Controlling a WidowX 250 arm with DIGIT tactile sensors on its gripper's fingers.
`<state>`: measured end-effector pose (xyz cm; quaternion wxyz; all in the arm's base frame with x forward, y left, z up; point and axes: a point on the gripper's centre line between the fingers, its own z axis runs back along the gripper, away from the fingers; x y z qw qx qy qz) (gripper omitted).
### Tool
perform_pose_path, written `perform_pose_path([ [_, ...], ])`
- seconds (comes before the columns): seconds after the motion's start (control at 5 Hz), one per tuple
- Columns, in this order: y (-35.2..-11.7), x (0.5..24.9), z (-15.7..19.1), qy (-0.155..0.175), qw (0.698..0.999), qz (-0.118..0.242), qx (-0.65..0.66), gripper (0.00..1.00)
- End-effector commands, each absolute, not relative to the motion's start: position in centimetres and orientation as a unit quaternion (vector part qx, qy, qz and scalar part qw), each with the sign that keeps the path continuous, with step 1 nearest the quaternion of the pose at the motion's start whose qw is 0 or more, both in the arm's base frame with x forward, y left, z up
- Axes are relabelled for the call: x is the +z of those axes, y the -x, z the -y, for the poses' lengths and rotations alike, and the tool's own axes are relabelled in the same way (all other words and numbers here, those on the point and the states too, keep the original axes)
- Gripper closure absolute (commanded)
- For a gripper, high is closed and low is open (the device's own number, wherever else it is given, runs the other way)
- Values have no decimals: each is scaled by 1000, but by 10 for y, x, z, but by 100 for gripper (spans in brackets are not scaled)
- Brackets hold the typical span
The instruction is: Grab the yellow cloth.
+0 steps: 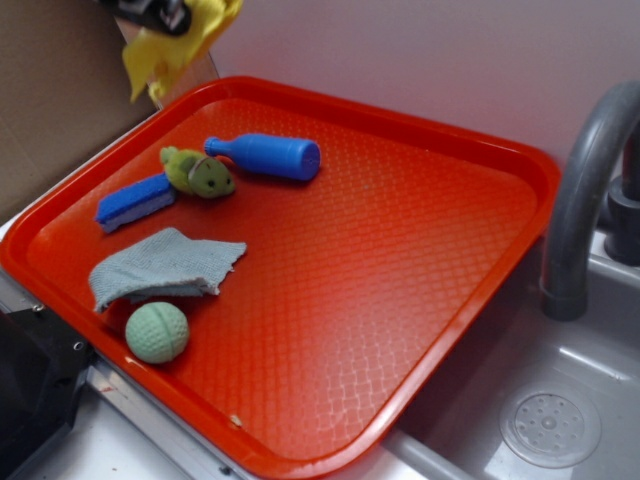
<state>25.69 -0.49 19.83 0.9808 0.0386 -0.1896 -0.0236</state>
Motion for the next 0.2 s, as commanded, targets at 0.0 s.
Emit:
perform_pose_path([
  [0.0, -249, 192, 34, -40, 981, 175, -73, 100],
])
